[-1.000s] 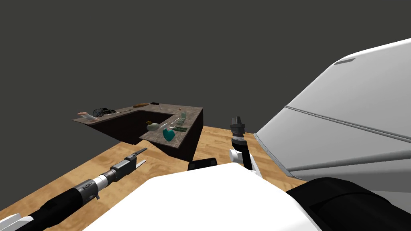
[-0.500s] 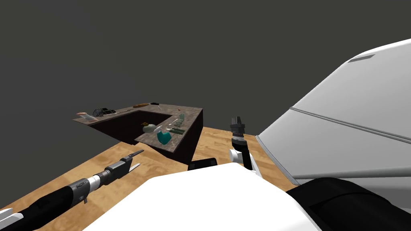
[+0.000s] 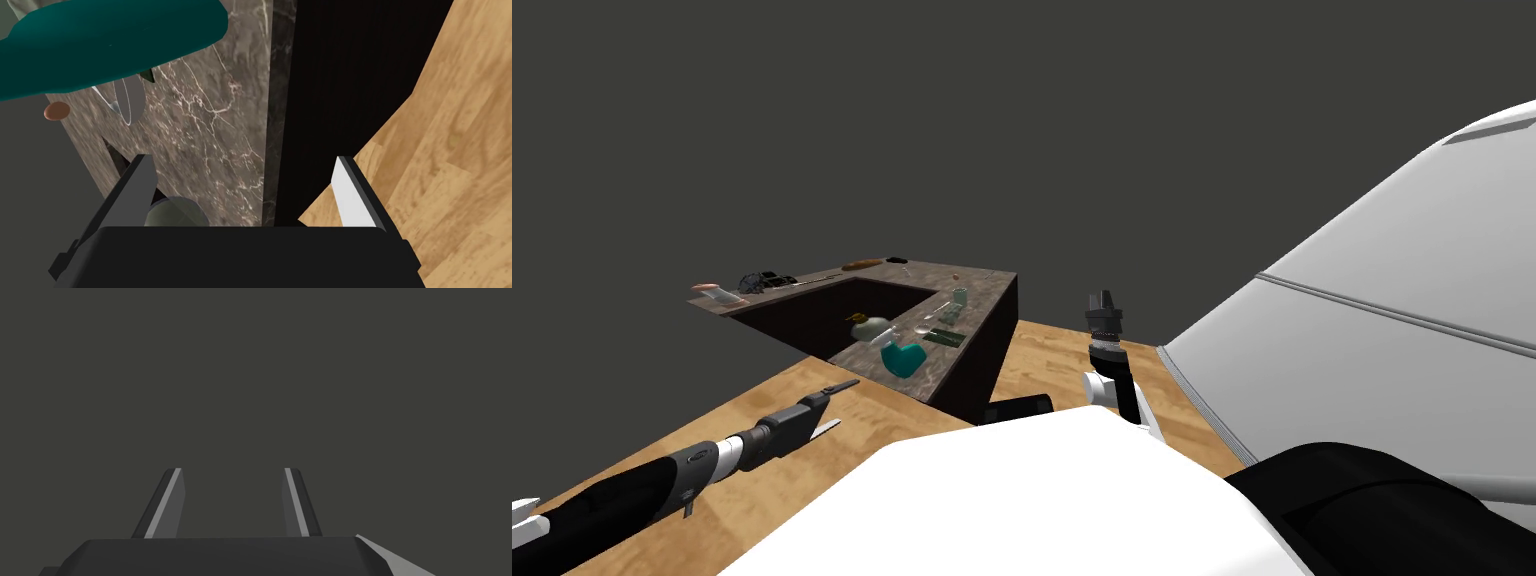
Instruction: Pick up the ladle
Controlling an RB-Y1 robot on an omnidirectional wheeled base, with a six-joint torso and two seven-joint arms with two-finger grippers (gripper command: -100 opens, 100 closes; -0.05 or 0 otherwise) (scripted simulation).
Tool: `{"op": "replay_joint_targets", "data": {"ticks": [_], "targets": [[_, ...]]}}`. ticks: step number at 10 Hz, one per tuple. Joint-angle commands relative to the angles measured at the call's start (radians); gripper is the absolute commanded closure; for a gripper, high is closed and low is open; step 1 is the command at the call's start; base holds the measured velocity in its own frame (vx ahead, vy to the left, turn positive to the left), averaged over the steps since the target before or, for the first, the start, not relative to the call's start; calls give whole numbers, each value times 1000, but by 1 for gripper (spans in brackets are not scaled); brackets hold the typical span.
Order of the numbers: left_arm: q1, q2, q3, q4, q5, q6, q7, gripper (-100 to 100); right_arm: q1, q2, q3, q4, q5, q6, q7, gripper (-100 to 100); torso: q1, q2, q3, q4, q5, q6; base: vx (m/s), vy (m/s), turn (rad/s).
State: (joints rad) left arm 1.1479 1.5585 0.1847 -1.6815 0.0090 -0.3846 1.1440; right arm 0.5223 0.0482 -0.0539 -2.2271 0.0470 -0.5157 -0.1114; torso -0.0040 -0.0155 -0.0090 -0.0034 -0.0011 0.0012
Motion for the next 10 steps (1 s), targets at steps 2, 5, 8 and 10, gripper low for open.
{"op": "replay_joint_targets", "data": {"ticks": [2, 5, 8, 10], "targets": [[10, 58, -2, 16, 0, 0, 24, -100, 0, 0, 0, 0, 0, 0, 0, 0, 1, 1, 0, 0, 0, 0, 107, -50, 16], [53, 154, -11, 75, -4, -8, 99, -100, 0, 0, 0, 0, 0, 0, 0, 0, 3, 2, 1, 0, 1, 0, 153, -45, 31], [73, 243, -17, 100, -6, -12, 134, -100, 0, 0, 0, 0, 0, 0, 0, 0, 2, 0, 0, 0, 1, 0, 158, -57, 25], [93, 300, -24, 123, -9, -17, 167, -100, 0, 0, 0, 0, 0, 0, 0, 0, 1, -1, -1, 0, 0, 0, 167, -66, 23]]}}
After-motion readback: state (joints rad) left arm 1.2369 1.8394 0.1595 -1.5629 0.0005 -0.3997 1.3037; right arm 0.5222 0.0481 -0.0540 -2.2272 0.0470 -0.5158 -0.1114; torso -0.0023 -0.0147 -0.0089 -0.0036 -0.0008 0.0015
